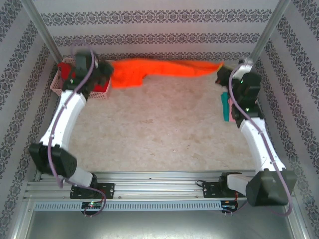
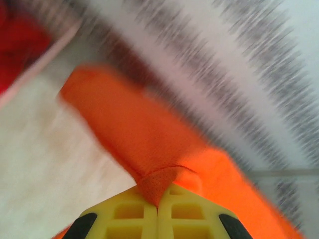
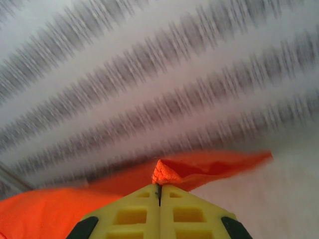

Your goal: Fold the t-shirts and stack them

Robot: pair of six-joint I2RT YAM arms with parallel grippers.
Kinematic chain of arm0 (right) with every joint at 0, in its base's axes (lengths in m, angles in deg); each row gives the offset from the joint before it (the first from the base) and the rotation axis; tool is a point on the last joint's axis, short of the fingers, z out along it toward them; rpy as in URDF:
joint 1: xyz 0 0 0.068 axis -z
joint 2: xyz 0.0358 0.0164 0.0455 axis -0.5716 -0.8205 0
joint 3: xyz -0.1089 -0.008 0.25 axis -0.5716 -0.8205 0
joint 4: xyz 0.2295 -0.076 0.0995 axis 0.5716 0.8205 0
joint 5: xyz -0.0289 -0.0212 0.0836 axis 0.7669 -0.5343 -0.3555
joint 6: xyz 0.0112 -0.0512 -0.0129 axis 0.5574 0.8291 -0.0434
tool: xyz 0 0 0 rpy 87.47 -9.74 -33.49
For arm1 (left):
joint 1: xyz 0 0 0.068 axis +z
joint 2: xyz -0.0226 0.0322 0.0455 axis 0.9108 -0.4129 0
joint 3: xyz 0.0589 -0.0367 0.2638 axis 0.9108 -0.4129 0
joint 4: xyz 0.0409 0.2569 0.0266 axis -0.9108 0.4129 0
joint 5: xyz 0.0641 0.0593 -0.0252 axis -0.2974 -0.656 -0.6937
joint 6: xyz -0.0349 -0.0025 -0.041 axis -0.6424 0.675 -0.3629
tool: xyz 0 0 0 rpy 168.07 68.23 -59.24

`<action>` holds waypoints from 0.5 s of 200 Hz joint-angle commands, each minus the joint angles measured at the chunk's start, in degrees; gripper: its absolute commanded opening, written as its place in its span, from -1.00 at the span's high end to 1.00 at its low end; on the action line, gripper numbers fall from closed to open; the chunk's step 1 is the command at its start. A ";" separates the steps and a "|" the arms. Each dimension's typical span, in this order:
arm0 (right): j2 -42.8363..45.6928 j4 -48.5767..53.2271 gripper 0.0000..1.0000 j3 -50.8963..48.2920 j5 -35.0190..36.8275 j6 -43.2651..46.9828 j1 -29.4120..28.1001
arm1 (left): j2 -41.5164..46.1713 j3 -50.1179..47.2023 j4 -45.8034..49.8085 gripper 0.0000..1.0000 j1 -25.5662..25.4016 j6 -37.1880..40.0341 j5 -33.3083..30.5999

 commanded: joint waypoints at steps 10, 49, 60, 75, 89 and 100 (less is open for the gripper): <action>7.51 5.54 1.00 -16.31 -1.17 -2.93 0.07 | 13.60 -23.86 -4.51 1.00 -0.68 -6.43 -1.00; 10.17 10.50 1.00 -30.70 0.66 -8.00 -1.33 | 16.64 -43.79 -6.00 1.00 -0.90 -10.96 -1.00; 10.10 11.99 1.00 -32.81 1.51 -9.69 -2.05 | 15.50 -45.98 -6.59 1.00 -0.94 -11.41 -1.11; 10.69 14.64 1.00 -34.59 3.13 -11.85 -3.35 | 14.32 -47.34 -6.79 1.00 -0.90 -11.52 -1.32; 11.57 16.90 1.00 -36.33 4.36 -12.75 -4.40 | 14.04 -48.41 -6.79 1.00 -0.92 -11.45 -2.50; 12.28 18.54 1.00 -36.92 5.26 -13.01 -4.73 | 13.88 -48.91 -6.66 1.00 -0.86 -11.24 -3.31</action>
